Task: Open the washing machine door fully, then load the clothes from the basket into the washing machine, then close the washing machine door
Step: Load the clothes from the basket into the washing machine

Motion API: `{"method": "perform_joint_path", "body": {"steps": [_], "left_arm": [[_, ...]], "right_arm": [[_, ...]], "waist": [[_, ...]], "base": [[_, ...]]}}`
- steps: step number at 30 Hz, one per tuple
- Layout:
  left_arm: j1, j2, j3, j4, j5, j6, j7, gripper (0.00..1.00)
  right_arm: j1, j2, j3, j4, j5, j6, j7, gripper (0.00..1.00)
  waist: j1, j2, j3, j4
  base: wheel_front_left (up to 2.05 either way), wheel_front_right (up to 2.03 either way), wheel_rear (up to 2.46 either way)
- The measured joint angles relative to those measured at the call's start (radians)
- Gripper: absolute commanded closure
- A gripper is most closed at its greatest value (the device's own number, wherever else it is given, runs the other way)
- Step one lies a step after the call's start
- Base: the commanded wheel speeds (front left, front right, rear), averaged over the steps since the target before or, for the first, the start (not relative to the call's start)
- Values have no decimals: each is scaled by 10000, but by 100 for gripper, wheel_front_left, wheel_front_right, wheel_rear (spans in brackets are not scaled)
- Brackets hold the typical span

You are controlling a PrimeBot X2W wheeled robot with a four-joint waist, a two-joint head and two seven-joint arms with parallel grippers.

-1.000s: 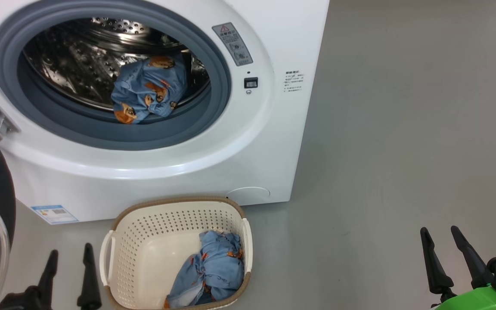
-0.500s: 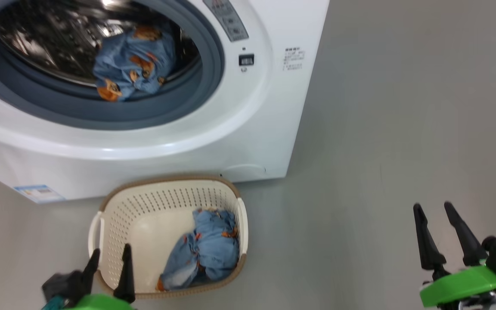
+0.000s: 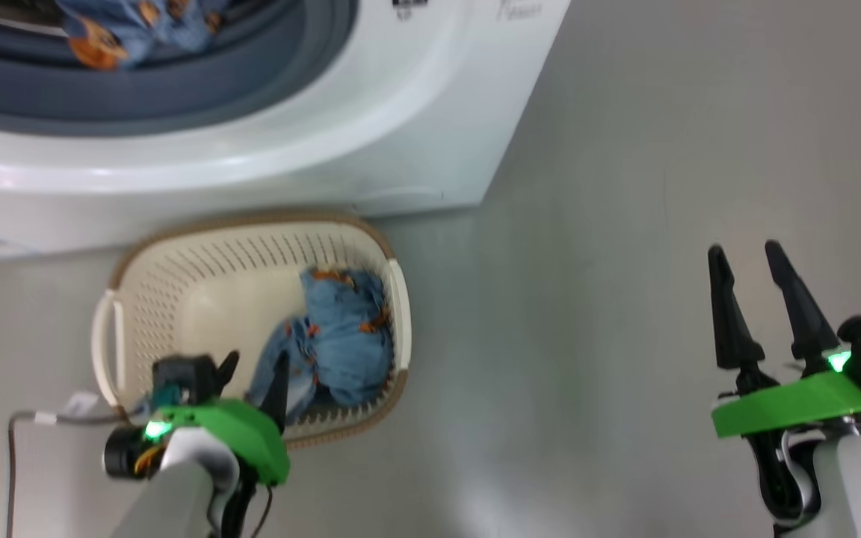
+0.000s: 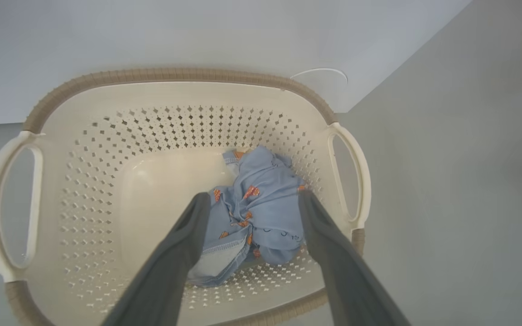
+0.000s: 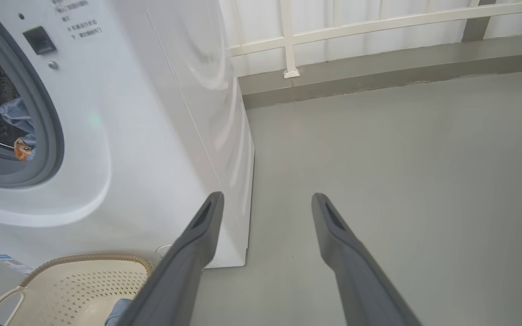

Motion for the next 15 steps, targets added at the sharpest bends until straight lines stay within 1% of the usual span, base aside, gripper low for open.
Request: {"method": "perform_joint_path", "body": {"steps": [3, 7, 12, 15], "left_arm": [[-847, 44, -650, 788, -458, -2, 0, 0], [-1715, 190, -1593, 1348, -1072, -2, 17, 0], [-2280, 405, -2798, 1467, -2111, -2, 525, 0], [-2594, 625, -3482, 1365, -2805, 0, 817, 0]], "right_arm": [[-311, 38, 44, -71, -65, 0, 0, 0], [-664, 59, 90, -171, -67, 0, 0, 0], [-921, 65, 330, -203, -82, 0, 0, 0], [-971, 71, 439, -236, -153, 0, 0, 0]], "waist": [[1, 0, 564, -68], [0, 0, 1273, -177], [0, 0, 2024, -348], [0, 0, 2409, -440]], "base": [[0, 0, 0], [0, 0, 0], [0, 0, 0], [0, 0, 0]]}}
